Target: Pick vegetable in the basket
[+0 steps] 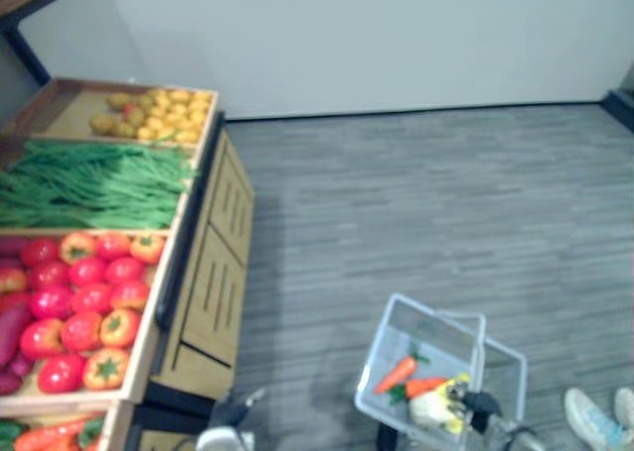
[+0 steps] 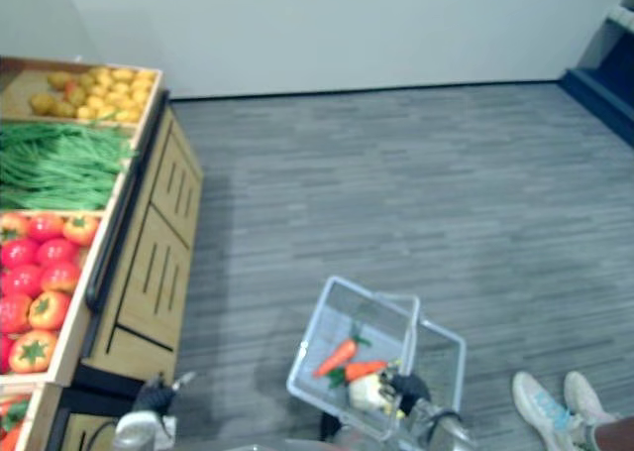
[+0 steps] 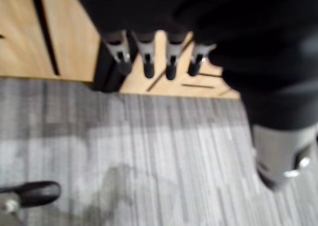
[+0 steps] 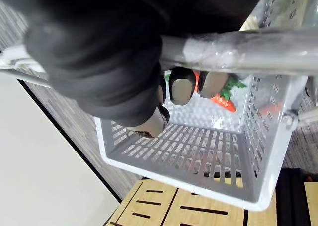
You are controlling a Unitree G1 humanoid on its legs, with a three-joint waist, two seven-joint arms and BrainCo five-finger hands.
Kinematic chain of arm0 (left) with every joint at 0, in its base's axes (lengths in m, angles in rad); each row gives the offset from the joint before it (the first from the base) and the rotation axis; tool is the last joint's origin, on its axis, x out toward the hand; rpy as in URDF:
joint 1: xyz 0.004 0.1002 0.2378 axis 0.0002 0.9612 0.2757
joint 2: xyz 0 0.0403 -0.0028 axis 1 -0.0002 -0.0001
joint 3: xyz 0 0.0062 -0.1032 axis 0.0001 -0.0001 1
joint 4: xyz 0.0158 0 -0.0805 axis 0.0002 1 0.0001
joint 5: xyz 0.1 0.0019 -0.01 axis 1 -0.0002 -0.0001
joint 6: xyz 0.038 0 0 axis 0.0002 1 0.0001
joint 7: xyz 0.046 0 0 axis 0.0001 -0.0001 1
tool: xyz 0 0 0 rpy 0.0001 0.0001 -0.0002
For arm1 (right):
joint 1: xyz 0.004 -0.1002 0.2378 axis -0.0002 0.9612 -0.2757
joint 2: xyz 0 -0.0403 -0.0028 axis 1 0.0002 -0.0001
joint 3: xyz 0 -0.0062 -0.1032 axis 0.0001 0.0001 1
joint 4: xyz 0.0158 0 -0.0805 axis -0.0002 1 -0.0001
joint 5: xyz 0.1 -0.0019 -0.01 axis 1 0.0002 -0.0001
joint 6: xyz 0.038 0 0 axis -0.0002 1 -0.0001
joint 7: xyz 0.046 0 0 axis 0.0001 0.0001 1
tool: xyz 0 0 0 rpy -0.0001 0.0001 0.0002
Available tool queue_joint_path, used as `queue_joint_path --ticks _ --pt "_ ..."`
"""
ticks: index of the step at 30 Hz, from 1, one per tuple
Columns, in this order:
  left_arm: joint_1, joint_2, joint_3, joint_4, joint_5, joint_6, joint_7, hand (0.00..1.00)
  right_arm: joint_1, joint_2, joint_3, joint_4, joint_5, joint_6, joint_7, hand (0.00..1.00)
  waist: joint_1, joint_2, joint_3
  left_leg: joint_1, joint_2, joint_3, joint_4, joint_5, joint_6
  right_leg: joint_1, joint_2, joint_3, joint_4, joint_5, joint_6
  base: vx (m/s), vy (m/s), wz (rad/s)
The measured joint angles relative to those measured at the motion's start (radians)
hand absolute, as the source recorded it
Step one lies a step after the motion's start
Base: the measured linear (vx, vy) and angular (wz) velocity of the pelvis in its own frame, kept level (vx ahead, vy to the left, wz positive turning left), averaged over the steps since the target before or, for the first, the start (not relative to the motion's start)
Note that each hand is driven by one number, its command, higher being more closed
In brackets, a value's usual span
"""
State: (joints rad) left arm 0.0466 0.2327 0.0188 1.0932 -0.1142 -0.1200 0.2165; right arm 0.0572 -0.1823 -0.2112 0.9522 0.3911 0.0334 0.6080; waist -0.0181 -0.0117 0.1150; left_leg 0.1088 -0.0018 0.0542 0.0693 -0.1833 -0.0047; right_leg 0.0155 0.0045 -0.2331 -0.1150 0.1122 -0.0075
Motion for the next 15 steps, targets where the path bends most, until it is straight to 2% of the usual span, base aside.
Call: queue_joint_path --ticks 2,9,15 --pt "0.008 -0.002 0.031 0.011 0.004 0.010 0.019 0.00 0.000 0.004 -0.017 0.015 -0.009 -0.014 0.040 1.00 0.002 -0.005 -0.003 0.000 0.001 0.012 0.001 -0.008 -0.005 -0.003 0.002 0.010 0.000 -0.001 0.000 -0.01 0.038 -0.13" --pt "-0.007 -0.036 0.089 0.014 0.068 0.015 0.015 0.00 -0.019 0.001 -0.014 0.051 -0.092 -0.046 0.195 1.00 -0.005 -0.007 -0.013 -0.003 0.010 0.022 -0.001 -0.017 -0.010 -0.012 0.012 0.022 0.000 -0.006 -0.006 0.03 0.030 -0.08" --pt "-0.006 -0.042 0.098 0.024 0.089 0.025 0.015 0.00 -0.032 -0.003 -0.015 0.085 -0.118 -0.060 0.215 1.00 -0.005 -0.007 -0.021 0.000 0.019 0.017 -0.001 -0.017 -0.010 -0.012 0.021 0.018 0.000 -0.013 -0.008 0.08 0.043 0.02"
